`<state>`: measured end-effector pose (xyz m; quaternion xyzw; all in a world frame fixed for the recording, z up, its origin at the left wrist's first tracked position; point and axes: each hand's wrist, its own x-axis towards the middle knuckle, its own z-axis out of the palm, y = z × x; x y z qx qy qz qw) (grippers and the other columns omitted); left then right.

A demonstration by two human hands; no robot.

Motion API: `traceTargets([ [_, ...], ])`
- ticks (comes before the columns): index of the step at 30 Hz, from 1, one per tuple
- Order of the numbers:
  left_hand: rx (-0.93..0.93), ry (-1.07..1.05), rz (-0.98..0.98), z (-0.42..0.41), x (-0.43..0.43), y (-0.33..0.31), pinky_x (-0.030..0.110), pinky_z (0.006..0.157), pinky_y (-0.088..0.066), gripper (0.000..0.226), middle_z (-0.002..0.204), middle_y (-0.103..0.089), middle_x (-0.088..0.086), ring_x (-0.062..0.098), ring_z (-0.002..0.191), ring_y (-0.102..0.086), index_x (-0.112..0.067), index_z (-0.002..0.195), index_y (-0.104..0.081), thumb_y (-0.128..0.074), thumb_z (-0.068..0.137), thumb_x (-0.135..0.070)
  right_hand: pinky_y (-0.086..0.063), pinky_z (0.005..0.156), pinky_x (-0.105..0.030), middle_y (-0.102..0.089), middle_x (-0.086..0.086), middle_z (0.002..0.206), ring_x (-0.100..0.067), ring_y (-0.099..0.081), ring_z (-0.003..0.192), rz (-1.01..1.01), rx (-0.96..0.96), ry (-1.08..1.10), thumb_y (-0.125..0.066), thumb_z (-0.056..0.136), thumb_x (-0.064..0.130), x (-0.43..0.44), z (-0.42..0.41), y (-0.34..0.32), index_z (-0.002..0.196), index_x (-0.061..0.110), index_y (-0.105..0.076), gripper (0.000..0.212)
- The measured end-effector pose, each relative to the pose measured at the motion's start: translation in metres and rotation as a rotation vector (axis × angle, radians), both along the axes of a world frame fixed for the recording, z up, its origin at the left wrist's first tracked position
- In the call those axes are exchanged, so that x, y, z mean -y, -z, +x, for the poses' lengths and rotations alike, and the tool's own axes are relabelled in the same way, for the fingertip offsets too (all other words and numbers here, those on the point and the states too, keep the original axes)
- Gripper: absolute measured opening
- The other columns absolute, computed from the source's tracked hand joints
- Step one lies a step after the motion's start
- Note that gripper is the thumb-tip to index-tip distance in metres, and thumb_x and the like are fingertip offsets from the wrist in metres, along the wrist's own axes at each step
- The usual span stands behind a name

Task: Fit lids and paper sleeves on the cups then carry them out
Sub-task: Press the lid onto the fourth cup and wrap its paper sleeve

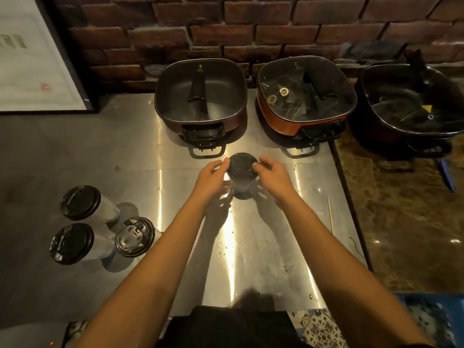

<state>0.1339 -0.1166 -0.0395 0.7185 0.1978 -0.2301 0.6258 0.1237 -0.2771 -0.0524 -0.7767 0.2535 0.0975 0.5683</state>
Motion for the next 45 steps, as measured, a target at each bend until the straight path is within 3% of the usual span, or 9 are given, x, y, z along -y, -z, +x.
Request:
traceTargets([
  [8,0.068,-0.117,-0.065,-0.045,-0.020,0.007,0.031,0.077,-0.063,0.028,0.118,-0.071,0.012,0.026,0.089,-0.075,-0.011,0.122,-0.068,-0.068,0.097,-0.024,-0.055,0.100,-0.036,-0.071,0.002,0.122,-0.014,-0.064,0.111,0.017,0.130,0.019,-0.064,0.098,0.016,-0.008,-0.043,-0.004,0.123,0.017,-0.073,0.027],
  [13,0.098,-0.144,-0.070,-0.093,-0.033,0.011,0.030,0.073,-0.061,0.029,0.109,-0.073,0.014,0.022,0.082,-0.076,-0.012,0.120,-0.069,-0.073,0.092,-0.017,-0.051,0.063,-0.005,-0.071,0.007,0.110,0.007,-0.067,0.087,0.153,0.139,0.012,-0.066,0.096,0.010,-0.015,-0.090,-0.013,0.113,0.020,-0.074,0.022],
  [17,0.079,-0.149,-0.016,-0.126,-0.040,0.019,0.030,0.072,-0.062,0.025,0.113,-0.071,0.010,0.027,0.091,-0.076,-0.021,0.116,-0.069,-0.074,0.092,-0.019,-0.049,0.062,-0.003,-0.071,0.010,0.106,0.001,-0.068,0.086,0.141,0.121,-0.019,-0.068,0.095,0.011,-0.021,-0.120,-0.006,0.111,0.022,-0.073,0.020],
  [21,0.051,-0.158,-0.005,-0.149,-0.043,0.023,0.025,0.060,-0.060,0.023,0.110,-0.070,0.007,0.022,0.081,-0.075,-0.020,0.116,-0.067,-0.072,0.093,-0.018,-0.047,0.058,-0.002,-0.069,0.017,0.097,0.019,-0.064,0.076,0.143,0.083,-0.064,-0.067,0.095,0.006,-0.024,-0.138,0.003,0.109,0.021,-0.071,0.020],
  [27,0.051,-0.151,0.014,-0.156,-0.047,0.031,0.026,0.064,-0.061,0.014,0.107,-0.072,0.005,0.027,0.088,-0.075,-0.028,0.105,-0.067,-0.071,0.094,-0.021,-0.046,0.059,-0.001,-0.068,0.018,0.097,0.021,-0.063,0.077,0.110,0.085,-0.100,-0.067,0.096,0.007,-0.025,-0.142,0.008,0.109,0.023,-0.069,0.020],
  [32,0.106,-0.190,0.078,-0.149,-0.045,0.039,0.038,0.090,-0.060,0.009,0.109,-0.068,-0.009,0.018,0.105,-0.067,-0.036,0.105,-0.067,-0.067,0.096,-0.034,-0.054,0.084,-0.016,-0.069,0.017,0.105,0.005,-0.065,0.094,0.034,0.085,-0.118,-0.068,0.096,0.021,-0.023,-0.132,0.013,0.113,0.030,-0.069,0.020],
  [36,0.128,-0.284,0.121,-0.124,-0.030,0.040,0.039,0.100,-0.052,0.014,0.110,-0.068,-0.008,0.017,0.110,-0.063,-0.034,0.104,-0.066,-0.059,0.099,-0.044,-0.050,0.081,-0.018,-0.071,0.017,0.098,0.001,-0.065,0.093,0.024,0.072,-0.052,-0.065,0.097,0.028,-0.030,-0.110,0.015,0.103,0.024,-0.074,0.012],
  [40,0.095,-0.334,0.159,-0.097,0.000,0.041,0.030,0.086,-0.042,0.035,0.107,-0.066,-0.004,0.016,0.101,-0.060,-0.021,0.112,-0.064,-0.047,0.103,-0.051,-0.053,0.088,-0.035,-0.073,0.005,0.100,-0.017,-0.067,0.097,0.065,-0.071,-0.012,-0.050,0.102,0.045,-0.053,-0.090,0.020,0.102,0.021,-0.074,0.034],
  [45,0.033,-0.330,0.278,-0.088,0.010,0.054,0.031,0.081,-0.041,0.036,0.098,-0.062,-0.006,0.012,0.084,-0.058,-0.022,0.103,-0.060,-0.043,0.103,-0.053,-0.054,0.093,-0.043,-0.075,-0.002,0.100,-0.025,-0.069,0.097,0.067,-0.207,0.041,-0.041,0.098,0.058,-0.070,-0.084,0.029,0.098,0.023,-0.074,0.049],
])
